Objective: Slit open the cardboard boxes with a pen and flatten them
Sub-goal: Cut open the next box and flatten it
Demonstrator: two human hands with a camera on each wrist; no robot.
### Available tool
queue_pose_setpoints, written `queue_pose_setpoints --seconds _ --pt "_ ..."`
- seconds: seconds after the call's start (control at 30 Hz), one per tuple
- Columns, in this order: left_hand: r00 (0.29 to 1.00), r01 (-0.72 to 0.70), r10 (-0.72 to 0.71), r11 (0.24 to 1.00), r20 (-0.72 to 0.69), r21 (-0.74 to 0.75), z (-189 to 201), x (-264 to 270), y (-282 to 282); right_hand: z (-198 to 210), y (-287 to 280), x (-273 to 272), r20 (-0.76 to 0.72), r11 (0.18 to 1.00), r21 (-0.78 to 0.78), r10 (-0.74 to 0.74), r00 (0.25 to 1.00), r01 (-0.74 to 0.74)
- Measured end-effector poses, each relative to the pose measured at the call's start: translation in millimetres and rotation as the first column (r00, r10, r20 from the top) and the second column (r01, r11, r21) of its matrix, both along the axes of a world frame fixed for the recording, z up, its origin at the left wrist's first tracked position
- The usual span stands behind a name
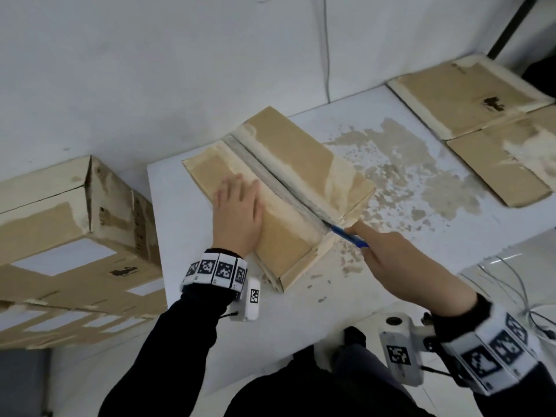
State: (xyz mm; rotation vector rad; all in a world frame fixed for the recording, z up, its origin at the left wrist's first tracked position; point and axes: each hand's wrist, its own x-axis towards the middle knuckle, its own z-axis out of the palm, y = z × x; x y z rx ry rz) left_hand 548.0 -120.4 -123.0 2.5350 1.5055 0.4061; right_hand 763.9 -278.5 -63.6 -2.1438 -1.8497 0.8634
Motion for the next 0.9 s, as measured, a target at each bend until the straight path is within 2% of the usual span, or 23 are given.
queue_pose_setpoints --seconds 0.03,0.1,0.17,0.4,0.57,0.6,0.7,0.73,0.83,0.9 --pt "0.987 0.158 -0.158 0.987 0.011 0.042 2 4 -4 -3 -3 0 -0.070 1.000 0.012 -0.027 0.997 0.028" --pt "0.905 0.421 -0.424 0.903 0.028 0.084 6 15 -14 -7 -7 1 -0.190 0.993 0.047 -0.098 0.977 0.109" --pt "0.860 0.505 -0.510 0.858 0.033 0.095 8 27 -18 -9 -11 3 -0.266 0.978 0.076 -0.166 0.950 0.193" --pt "0.846 0.531 -0.533 0.843 0.002 0.085 1 40 -7 -15 -13 5 -0.359 0.964 0.029 -0.236 0.903 0.264" --pt "0.876 0.468 -0.477 0.876 0.074 0.115 4 51 -3 -18 -11 7 -0.433 0.953 -0.040 -0.287 0.854 0.300" --pt "0.881 0.458 -0.469 0.879 0.066 0.131 3 51 -3 -17 -11 5 -0.472 0.946 -0.067 -0.310 0.825 0.317" --pt "0.892 0.441 -0.450 0.887 0.044 0.139 4 52 -5 -12 -14 6 -0.634 0.924 -0.178 -0.371 0.678 0.339" --pt "0.892 0.440 -0.449 0.888 0.046 0.135 4 53 -5 -11 -14 8 -0.643 0.925 -0.188 -0.369 0.670 0.329" --pt "0.890 0.439 -0.451 0.888 0.066 0.140 4 53 -5 -11 -9 8 -0.593 0.938 -0.153 -0.340 0.730 0.312" --pt "0.885 0.446 -0.460 0.882 0.071 0.154 3 52 -5 -9 -10 11 -0.601 0.948 -0.164 -0.315 0.734 0.272"
